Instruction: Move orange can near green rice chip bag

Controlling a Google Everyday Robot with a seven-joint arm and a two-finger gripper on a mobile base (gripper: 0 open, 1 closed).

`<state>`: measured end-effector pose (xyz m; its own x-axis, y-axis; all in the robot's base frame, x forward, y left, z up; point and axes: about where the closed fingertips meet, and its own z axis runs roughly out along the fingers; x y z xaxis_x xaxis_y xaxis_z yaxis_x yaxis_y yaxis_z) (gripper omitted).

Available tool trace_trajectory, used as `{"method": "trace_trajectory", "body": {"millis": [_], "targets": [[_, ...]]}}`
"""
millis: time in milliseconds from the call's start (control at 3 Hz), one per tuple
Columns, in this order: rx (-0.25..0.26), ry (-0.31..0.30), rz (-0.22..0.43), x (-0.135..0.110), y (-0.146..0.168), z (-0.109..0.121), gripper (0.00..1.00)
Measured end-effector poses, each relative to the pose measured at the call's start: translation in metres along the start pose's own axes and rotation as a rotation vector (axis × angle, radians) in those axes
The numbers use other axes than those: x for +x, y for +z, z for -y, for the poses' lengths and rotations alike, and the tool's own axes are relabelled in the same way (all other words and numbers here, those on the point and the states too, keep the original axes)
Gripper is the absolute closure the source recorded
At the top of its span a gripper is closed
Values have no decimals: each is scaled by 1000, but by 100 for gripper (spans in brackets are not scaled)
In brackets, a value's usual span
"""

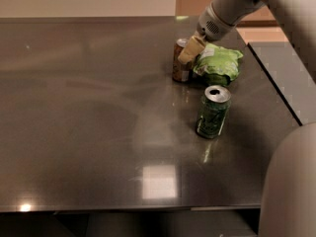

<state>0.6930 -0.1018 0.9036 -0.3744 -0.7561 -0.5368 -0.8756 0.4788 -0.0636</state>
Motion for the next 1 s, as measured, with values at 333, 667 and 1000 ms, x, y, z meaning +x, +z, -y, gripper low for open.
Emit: {"method": "trace_trajectory", "body": {"millis": [333,667,1000], "targets": [[-4,-1,-2,0,4,0,13],[-9,-1,-3,0,7,-1,0],[-9,-1,-3,-1,7,-1,0]]}}
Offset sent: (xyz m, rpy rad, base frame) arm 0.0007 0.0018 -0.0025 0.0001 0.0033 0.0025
